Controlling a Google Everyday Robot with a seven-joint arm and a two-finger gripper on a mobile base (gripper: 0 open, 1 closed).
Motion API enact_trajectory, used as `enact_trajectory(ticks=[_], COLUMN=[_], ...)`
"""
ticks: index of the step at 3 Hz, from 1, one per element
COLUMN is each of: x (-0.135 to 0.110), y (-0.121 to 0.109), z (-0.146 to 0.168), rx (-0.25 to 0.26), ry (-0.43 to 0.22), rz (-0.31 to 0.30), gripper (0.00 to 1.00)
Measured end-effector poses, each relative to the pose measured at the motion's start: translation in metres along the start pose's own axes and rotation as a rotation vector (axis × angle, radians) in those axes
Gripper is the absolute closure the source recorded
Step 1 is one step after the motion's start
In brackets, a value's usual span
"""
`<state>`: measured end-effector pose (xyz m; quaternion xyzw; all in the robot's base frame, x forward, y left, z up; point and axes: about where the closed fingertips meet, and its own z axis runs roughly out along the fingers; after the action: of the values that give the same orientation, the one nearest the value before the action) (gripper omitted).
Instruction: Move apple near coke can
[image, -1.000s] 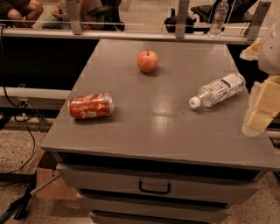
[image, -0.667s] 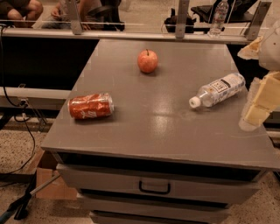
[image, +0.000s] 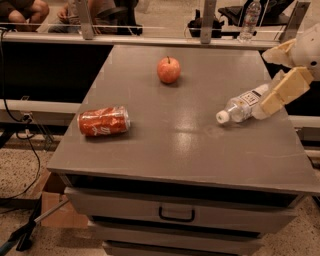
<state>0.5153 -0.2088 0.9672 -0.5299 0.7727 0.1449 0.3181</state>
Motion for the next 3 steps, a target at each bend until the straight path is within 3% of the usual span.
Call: enact_trajectory(ticks=[1, 2, 3], x=[-0.014, -0.020, -0.025], y=[-0.023, -0.043, -0.054], z=[0.008, 0.021, 0.021], rx=[0.073, 0.162, 0.202], ry=[-0.115, -0.168, -0.189], rz=[0.095, 0.146, 0.149], gripper=[0.00, 0.00, 0.00])
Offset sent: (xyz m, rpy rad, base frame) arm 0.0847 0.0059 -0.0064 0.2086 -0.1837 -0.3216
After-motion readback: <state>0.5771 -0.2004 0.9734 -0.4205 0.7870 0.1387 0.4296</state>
